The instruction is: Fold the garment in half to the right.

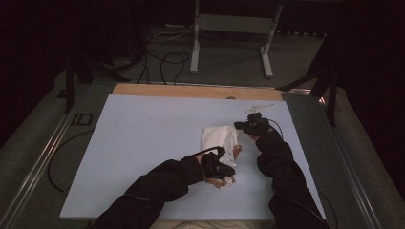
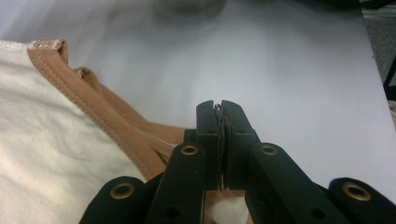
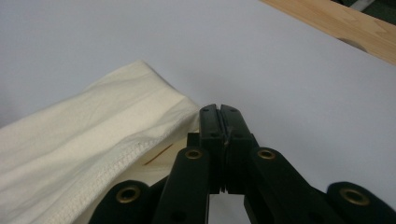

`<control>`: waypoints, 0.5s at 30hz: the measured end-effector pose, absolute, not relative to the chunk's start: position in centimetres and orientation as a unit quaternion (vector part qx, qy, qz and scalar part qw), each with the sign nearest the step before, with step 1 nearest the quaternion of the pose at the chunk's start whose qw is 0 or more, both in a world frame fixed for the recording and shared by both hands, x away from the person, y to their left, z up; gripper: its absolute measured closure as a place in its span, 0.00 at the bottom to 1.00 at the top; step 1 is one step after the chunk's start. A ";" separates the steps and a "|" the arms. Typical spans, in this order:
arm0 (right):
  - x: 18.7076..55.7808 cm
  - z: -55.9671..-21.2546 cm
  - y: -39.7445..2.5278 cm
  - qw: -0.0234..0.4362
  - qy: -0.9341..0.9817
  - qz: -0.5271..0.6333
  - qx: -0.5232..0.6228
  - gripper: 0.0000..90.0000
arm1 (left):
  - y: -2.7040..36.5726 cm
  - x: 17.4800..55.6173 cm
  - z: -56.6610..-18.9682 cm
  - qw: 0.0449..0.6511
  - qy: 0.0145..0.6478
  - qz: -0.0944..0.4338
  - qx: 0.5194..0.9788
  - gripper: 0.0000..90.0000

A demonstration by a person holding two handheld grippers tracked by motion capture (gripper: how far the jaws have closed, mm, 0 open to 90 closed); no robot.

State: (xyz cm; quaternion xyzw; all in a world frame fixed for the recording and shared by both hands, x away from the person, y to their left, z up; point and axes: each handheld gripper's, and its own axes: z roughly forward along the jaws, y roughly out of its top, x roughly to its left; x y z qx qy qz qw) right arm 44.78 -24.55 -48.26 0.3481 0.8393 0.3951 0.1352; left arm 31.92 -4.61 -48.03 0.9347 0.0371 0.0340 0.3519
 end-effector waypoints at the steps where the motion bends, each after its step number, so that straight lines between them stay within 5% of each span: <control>1: 44.8 -48.4 -24.7 0.132 0.837 0.399 0.351 0.99 | -4.8 31.9 -48.1 0.351 0.038 0.036 0.935 0.98; 12: 45.6 -49.9 -25.6 0.123 0.829 0.400 0.371 0.97 | -6.8 32.4 -48.9 0.336 0.056 0.027 0.940 0.98; 15: 45.8 -50.7 -25.7 0.112 0.828 0.389 0.388 0.79 | -7.0 32.4 -49.3 0.336 0.065 0.022 0.939 0.92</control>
